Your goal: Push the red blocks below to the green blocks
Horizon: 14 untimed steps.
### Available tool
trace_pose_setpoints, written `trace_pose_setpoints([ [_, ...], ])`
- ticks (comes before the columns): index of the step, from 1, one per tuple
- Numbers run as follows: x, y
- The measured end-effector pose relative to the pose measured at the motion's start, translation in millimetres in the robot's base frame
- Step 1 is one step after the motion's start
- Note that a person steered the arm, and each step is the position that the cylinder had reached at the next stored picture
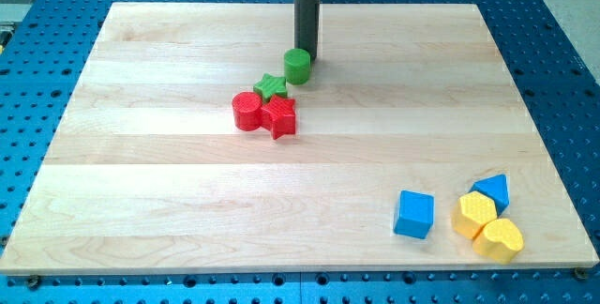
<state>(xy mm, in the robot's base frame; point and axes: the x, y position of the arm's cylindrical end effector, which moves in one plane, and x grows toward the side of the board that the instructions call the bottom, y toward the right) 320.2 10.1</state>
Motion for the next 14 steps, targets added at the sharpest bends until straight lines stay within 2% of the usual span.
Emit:
trace_pose_setpoints([
  [2,64.7,-1.2],
  [3,50.1,90.2],
  [4,91.2,118.0],
  [6,186.8,-70.4],
  [7,219.7,-132.3],
  [8,229.7,-159.9],
  [9,200.4,-138.4],
  [11,154.9,-44.8],
  [12,157.8,-32.3],
  [13,207.0,-90.9],
  [14,178.0,-134.1],
])
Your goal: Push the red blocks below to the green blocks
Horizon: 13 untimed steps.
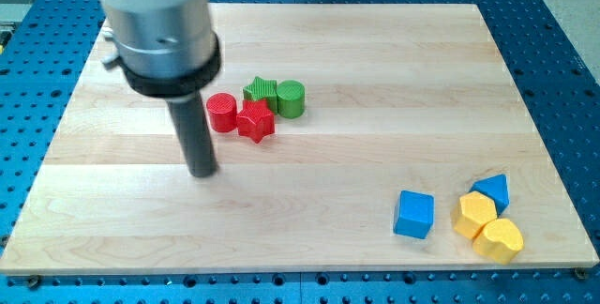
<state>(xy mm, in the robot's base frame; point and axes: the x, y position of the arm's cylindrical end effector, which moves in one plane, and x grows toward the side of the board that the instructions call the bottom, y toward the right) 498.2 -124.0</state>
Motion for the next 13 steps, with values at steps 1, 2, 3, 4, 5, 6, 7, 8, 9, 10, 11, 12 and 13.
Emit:
trace_pose_setpoints([
  [1,-40.0,-16.3],
  [2,-65.1,-12.7],
  [3,-67.2,12.8],
  [4,-70.6,53.3],
  [5,-62.0,10.9],
  [6,-4.8,-8.9],
  [7,19.8,32.8],
  [8,11.7,101.2],
  [9,-19.9,157.2],
  [10,-51.4,193.7],
  [11,-17.3,222.5],
  [12,23.7,151.5],
  [13,29.7,86.2],
])
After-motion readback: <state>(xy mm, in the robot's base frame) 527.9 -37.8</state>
